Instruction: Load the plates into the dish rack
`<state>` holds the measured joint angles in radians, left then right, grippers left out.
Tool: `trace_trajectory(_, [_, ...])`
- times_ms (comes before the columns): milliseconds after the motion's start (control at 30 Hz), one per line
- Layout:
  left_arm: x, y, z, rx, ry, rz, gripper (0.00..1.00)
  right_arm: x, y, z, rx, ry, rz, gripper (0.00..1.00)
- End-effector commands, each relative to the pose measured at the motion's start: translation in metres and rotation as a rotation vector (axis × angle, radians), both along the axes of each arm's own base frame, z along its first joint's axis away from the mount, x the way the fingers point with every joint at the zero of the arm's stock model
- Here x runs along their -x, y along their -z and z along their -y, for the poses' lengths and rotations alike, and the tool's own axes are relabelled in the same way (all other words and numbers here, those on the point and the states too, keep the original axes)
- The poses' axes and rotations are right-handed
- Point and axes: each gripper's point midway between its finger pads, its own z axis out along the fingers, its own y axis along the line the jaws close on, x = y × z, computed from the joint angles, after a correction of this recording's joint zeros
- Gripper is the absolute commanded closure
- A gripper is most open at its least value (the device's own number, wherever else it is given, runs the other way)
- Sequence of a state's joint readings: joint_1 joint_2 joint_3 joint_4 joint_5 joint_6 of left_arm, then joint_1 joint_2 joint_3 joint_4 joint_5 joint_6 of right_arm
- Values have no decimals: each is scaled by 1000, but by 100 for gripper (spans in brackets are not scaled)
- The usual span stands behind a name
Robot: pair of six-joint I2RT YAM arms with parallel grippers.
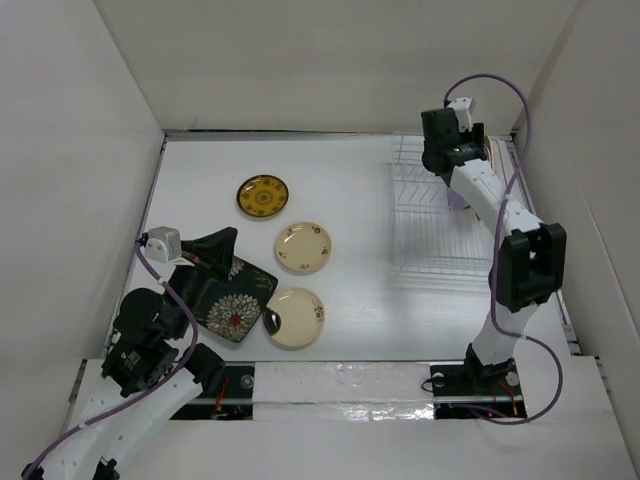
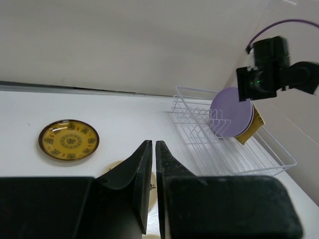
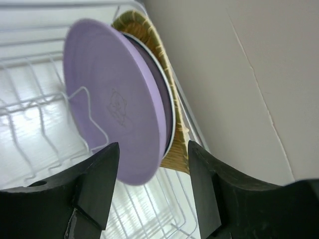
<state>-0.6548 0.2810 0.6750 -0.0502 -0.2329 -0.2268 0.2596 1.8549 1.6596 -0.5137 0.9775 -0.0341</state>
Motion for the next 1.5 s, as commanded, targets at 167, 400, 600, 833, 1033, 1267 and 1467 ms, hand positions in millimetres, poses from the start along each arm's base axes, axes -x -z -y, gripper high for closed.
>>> trace_trajectory(167, [-15,6,3,-18,-43,-34,94,29,-91,-130,-340,-417,300,86])
trace_trajectory(400, [-33,26,3,-73,-103,-108,100,102,-33,-342,-797,-1037,133,100])
trace_trajectory(600, [-43,39,6,-107,-123,-154,96,178,30,-436,-1079,-1214,-56,100])
trace_trajectory(833, [-52,45,10,-142,-135,-173,89,220,94,-498,-1234,-1216,-218,65])
trace_trajectory(1033, [-55,50,13,-159,-133,-188,88,217,131,-508,-1251,-1097,-248,48])
trace_trajectory(1267, [-54,49,18,-159,-105,-180,86,217,162,-513,-1264,-1039,-297,47])
trace_trajectory(1467, [-53,48,17,-159,-104,-177,86,217,185,-532,-1294,-1042,-353,47])
